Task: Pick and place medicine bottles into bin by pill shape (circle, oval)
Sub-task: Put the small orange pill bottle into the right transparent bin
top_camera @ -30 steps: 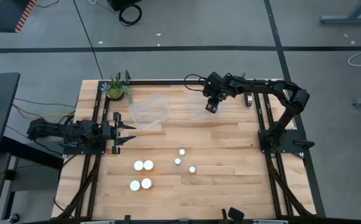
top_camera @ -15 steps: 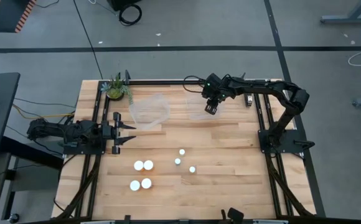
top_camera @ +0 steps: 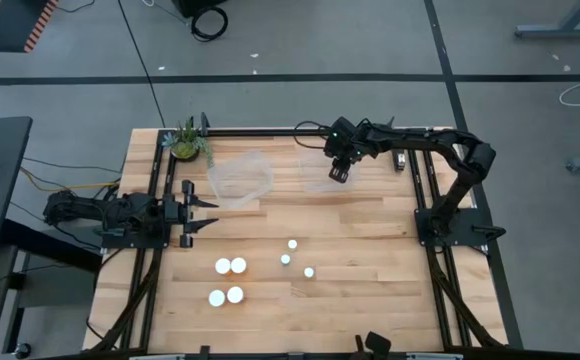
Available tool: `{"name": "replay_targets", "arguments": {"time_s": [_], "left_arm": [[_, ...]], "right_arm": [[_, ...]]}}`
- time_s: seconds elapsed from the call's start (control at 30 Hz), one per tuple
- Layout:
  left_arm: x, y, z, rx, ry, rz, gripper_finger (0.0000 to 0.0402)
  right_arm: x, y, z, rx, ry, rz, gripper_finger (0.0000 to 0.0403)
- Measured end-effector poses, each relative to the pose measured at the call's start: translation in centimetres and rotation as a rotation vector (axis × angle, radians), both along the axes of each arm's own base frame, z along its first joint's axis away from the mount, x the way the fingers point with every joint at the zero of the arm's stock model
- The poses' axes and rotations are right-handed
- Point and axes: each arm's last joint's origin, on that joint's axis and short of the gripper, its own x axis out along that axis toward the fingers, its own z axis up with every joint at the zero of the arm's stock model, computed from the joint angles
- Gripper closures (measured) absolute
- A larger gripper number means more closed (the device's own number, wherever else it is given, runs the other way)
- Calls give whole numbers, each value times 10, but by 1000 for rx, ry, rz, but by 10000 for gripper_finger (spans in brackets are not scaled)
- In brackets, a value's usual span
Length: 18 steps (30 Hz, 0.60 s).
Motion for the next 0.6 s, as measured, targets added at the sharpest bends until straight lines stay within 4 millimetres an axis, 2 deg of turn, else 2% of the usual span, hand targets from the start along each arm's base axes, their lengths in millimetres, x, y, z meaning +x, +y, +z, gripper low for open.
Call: {"name": "replay_targets", "arguments": {"time_s": [0.37, 0.6], "left_arm": [[0, 0, 0, 0, 0, 0, 230], [0, 0, 0, 0, -1, 1, 230]], "right_arm": [[-8, -1, -10, 44, -23, -11, 268], [-6, -1, -4, 22, -3, -10, 268]]}}
